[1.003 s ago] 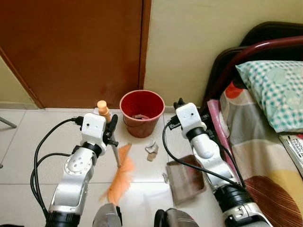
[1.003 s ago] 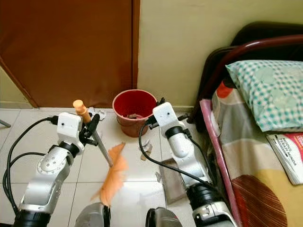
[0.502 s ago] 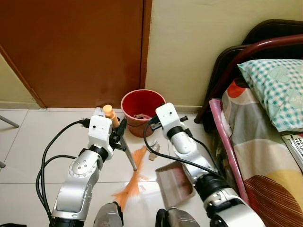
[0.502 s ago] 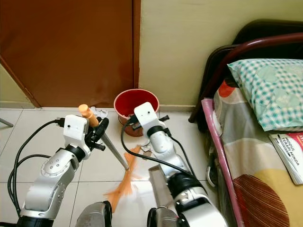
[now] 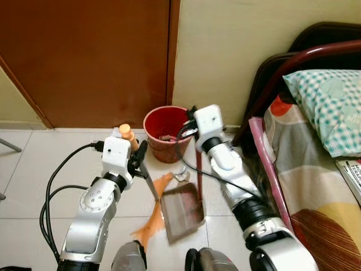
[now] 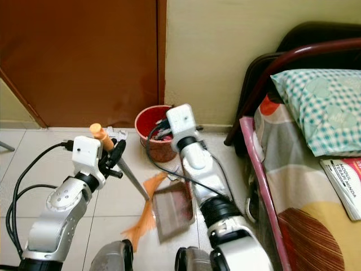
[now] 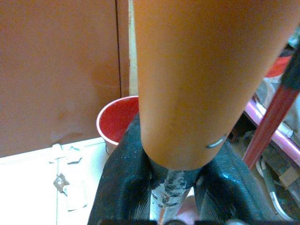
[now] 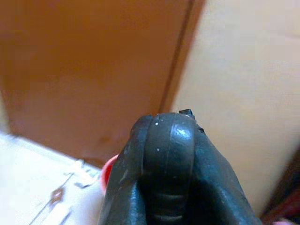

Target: Sweep floor

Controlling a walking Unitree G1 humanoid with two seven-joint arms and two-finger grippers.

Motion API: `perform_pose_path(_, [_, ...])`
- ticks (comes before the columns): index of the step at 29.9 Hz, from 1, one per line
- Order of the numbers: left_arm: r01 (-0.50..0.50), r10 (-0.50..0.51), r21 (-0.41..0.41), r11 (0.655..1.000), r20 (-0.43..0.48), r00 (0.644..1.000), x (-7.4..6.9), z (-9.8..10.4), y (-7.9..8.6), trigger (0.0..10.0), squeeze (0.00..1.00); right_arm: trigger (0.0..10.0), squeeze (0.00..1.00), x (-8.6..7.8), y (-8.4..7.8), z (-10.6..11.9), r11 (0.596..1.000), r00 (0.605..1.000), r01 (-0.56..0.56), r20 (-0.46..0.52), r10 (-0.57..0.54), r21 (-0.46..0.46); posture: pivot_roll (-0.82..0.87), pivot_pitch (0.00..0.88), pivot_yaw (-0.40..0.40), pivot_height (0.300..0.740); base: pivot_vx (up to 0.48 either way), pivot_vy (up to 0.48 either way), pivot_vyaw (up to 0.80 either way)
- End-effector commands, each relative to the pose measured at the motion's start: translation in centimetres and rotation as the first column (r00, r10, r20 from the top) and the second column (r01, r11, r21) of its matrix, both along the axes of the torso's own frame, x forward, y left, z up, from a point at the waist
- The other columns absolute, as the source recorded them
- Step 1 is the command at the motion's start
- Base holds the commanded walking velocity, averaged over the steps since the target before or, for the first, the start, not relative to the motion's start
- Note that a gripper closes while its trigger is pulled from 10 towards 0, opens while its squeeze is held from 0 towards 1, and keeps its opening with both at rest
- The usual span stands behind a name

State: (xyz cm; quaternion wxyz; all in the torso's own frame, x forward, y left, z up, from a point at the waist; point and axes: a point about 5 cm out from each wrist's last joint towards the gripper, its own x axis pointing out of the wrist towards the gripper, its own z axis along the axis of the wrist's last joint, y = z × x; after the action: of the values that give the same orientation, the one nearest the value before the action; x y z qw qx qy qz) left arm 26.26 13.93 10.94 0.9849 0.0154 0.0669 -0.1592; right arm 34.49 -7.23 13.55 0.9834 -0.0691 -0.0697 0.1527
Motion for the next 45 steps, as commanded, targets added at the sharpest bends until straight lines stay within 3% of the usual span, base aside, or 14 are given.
perform_pose_path(1, [0.005,-0.005,0.001,1.000,-0.061,0.998,-0.3,-1.1,-0.3,10.0,0.00,10.0,0.00,0.1,-0.6,1.3,1.000,0.998,0.014,0.055,-0.015,0.021,0.08,0.147,-0.076,0.740,0.000,0.000,0.00])
perform_pose_path(2, [0.006,-0.006,0.005,1.000,-0.060,0.998,-0.2,-1.1,-0.3,10.0,0.00,10.0,0.00,0.3,-1.9,1.7,0.999,0.996,0.049,0.075,-0.050,0.016,0.06,0.140,-0.077,0.740,0.000,0.000,0.00])
perform_pose_path(7, [0.011,-0.010,0.019,1.000,-0.060,0.998,-0.2,-1.3,-0.3,10.0,0.00,10.0,0.00,0.2,-4.8,1.5,0.991,0.987,0.134,0.088,-0.132,-0.024,0.06,0.136,-0.077,0.740,0.000,0.000,0.00])
perform_pose_path(14, [0.017,-0.015,0.036,0.999,-0.057,0.998,-0.2,-1.2,0.1,10.0,0.00,10.0,0.00,-0.1,-6.3,0.1,0.973,0.977,0.210,0.057,-0.205,-0.094,0.07,0.126,-0.074,0.740,0.000,0.000,0.00])
perform_pose_path(25, [0.135,-0.128,0.079,0.988,-0.081,0.988,-0.9,-1.1,-0.4,10.0,0.00,10.0,0.00,-0.9,-5.6,-2.4,0.969,0.977,0.208,-0.018,-0.213,-0.136,0.08,0.117,-0.066,0.740,0.000,0.000,0.00])
perform_pose_path(32, [0.174,-0.176,-0.032,0.984,-0.085,0.981,-0.9,-0.8,-2.5,10.0,0.00,10.0,0.00,-1.2,-3.8,-3.6,0.972,0.975,0.202,-0.070,-0.211,-0.118,0.08,0.118,-0.058,0.740,0.000,0.000,0.00])
perform_pose_path(36, [0.169,-0.173,-0.053,0.984,-0.083,0.981,-0.8,-0.6,-2.7,10.0,0.00,10.0,0.00,-1.1,-3.4,-3.6,0.974,0.975,0.200,-0.078,-0.209,-0.107,0.08,0.118,-0.057,0.740,0.000,0.000,0.00])
perform_pose_path(40, [0.113,-0.122,-0.119,0.986,-0.067,0.990,-0.1,0.2,-2.8,10.0,0.00,10.0,0.00,-0.7,-2.6,-3.6,0.976,0.972,0.205,-0.104,-0.213,-0.077,0.08,0.119,-0.057,0.740,0.000,0.000,0.00])
perform_pose_path(42, [-0.009,-0.001,-0.190,0.982,-0.051,0.999,0.9,0.9,-2.1,10.0,0.00,10.0,0.00,-0.3,-2.2,-3.7,0.972,0.963,0.229,-0.132,-0.235,-0.061,0.09,0.123,-0.057,0.740,0.000,0.000,0.00])
perform_pose_path(45, [-0.084,0.076,-0.227,0.970,-0.042,0.996,1.4,1.5,-1.5,10.0,0.00,10.0,0.00,-0.1,-2.0,-3.8,0.969,0.958,0.241,-0.148,-0.246,-0.051,0.09,0.126,-0.059,0.740,0.000,0.000,0.00])
